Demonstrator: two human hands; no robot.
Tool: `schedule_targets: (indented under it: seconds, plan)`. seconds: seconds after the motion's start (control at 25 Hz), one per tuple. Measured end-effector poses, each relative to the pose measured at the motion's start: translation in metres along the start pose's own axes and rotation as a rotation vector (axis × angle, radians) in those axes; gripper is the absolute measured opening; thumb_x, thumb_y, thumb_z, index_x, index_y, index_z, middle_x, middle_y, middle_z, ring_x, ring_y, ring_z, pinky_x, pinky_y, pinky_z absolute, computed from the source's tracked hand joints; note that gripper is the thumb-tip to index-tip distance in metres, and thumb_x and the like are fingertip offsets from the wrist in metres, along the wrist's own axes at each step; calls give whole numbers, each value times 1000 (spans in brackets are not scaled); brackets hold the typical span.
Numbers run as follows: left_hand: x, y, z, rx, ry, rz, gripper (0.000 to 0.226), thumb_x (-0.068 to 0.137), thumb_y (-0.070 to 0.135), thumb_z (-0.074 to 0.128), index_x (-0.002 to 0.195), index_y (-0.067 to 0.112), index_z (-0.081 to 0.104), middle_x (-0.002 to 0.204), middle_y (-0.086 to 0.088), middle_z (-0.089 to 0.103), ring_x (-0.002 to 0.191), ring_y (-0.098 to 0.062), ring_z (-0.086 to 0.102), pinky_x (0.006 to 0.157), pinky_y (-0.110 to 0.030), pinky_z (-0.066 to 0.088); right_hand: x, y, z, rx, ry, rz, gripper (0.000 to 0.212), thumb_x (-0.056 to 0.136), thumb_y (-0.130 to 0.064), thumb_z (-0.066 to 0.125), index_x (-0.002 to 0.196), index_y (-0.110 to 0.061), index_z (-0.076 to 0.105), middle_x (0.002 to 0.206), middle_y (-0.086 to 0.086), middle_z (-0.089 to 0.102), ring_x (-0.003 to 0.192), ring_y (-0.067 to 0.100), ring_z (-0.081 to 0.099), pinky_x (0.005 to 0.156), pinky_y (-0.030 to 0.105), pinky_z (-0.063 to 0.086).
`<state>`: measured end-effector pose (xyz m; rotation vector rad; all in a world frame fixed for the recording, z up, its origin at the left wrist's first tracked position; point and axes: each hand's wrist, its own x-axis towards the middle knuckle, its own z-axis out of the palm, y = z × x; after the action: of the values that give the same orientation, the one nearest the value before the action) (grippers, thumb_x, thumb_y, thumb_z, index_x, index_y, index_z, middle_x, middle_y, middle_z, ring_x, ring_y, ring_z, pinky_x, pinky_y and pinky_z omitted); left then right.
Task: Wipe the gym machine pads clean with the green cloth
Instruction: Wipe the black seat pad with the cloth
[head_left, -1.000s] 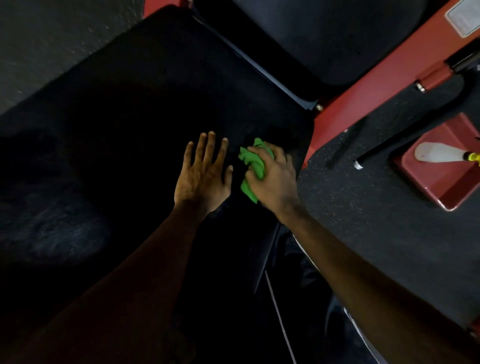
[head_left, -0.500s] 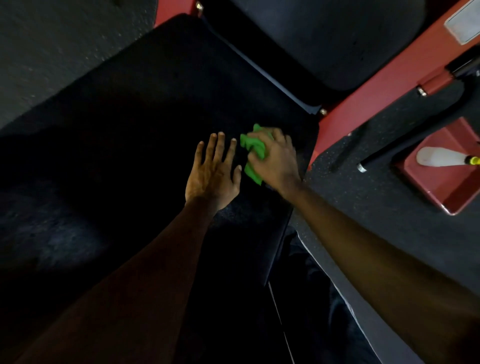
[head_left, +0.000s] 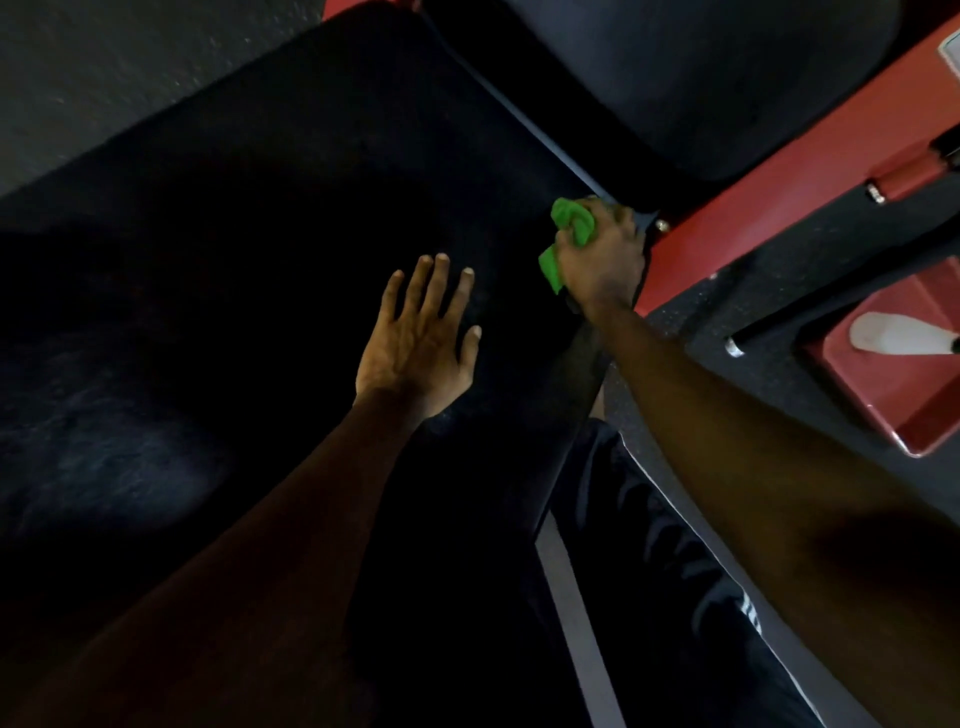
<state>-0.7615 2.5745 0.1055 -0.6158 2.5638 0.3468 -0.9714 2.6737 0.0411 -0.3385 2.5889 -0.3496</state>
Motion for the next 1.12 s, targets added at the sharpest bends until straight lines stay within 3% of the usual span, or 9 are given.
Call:
schedule_targets:
  seconds: [0.08,0.2,0.32,0.44,0.52,0.68,0.88,1.04,1.12]
  plan:
    - [0,1,-3,-26,-6,-8,68,101,50,19,160,17,9,166,-14,7,154,-29,4,125,-47,4,-27,2,-6,24,-49,-31,51,86,-38,59,136,-33,56,140,7,49,121,35,47,101,45,42]
    - [9,8,-11,-84,1,-71,65,99,49,26,155,16,31,161,-17,26,150,-33,20,121,-50,15,-84,19,-16,-8,-156,-219,51,86,-38,59,137,-37,53,144,0,45,122,31,45,104,47,40]
    - [32,19,-13,-67,42,-66,57,99,45,34,144,12,46,153,-20,38,145,-37,30,118,-52,22,-70,31,-16,-114,-160,-278,52,90,-45,55,141,-39,48,153,-4,39,135,27,39,110,55,28]
    - [61,26,-2,-56,58,-13,58,99,43,33,148,14,43,157,-20,33,148,-38,25,120,-53,15,-28,16,-10,-165,-171,-262,60,94,-58,45,150,-39,38,167,0,17,153,27,14,118,60,13]
    - [75,27,4,-56,28,2,63,97,43,30,152,13,37,160,-21,27,150,-37,20,121,-53,10,-35,14,-8,-124,-194,-311,65,95,-67,38,154,-42,29,169,-1,6,155,29,5,119,63,16]
    - [83,28,3,-18,20,1,71,92,45,18,155,16,31,161,-20,24,150,-37,19,121,-53,11,-80,45,-15,-70,-191,-413,66,95,-65,43,154,-46,23,169,-1,-4,155,32,0,120,60,22]
    - [84,31,9,36,25,-16,61,100,42,22,158,21,23,164,-15,21,152,-33,15,121,-54,9,-19,39,1,2,-95,-304,50,93,-44,55,143,-35,52,164,9,27,150,38,24,112,57,39]
    - [84,32,7,29,18,-33,60,103,41,26,159,23,17,166,-13,13,154,-31,8,122,-53,5,30,20,3,42,-88,-62,52,91,-44,59,142,-33,53,163,7,30,147,34,29,109,54,42]
    - [84,33,6,29,23,-41,60,103,42,27,159,23,17,166,-12,12,154,-30,7,122,-52,4,30,11,-1,41,-104,-30,53,90,-43,60,141,-33,53,163,4,29,146,33,29,109,55,41]
